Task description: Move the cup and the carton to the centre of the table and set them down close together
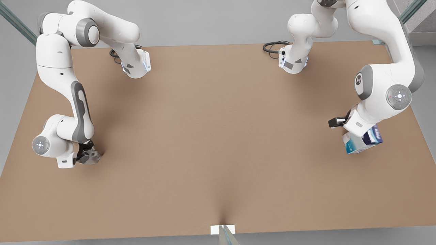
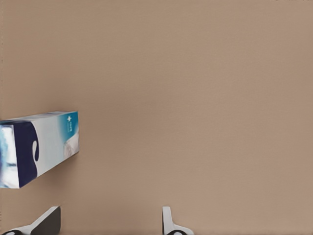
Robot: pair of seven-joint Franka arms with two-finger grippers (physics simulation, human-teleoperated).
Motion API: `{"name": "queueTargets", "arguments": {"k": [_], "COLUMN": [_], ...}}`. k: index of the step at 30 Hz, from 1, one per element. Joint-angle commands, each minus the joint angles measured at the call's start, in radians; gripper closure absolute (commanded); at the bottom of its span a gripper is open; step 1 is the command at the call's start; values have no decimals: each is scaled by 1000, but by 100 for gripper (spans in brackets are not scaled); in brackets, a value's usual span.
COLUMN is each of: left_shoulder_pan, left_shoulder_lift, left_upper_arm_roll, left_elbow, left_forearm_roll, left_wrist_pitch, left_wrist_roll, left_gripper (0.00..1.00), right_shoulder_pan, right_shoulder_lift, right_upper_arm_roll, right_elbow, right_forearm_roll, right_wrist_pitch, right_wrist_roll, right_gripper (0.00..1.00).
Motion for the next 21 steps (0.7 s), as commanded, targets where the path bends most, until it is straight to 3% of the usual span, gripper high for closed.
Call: {"name": "queueTargets", "arguments": {"k": [1, 14, 19, 21], "left_shoulder_pan": [1, 2, 1, 1], "left_shoulder_lift": [0, -12, -41, -45], "left_upper_arm_roll": [0, 9, 34, 35], "left_elbow": [0, 0, 2, 5], "left_forearm_roll": [0, 3, 1, 1], "left_wrist_pitch": [0, 2, -14, -23], "left_wrist_roll": [-1, 0, 3, 5], "left_gripper": [0, 0, 0, 0], "right_shoulder_pan": [0, 14, 20, 83], "right_shoulder_lift": [1, -5, -59, -120], "right_upper_arm_roll": [0, 0, 5, 8], "right_elbow": [1, 15, 42, 36], "right_forearm_roll": [0, 2, 0, 0], "right_wrist_pitch": [-1, -7, -58, -127], "right_wrist_roll": [0, 2, 15, 161], "right_gripper": [79, 79, 79, 79]}}
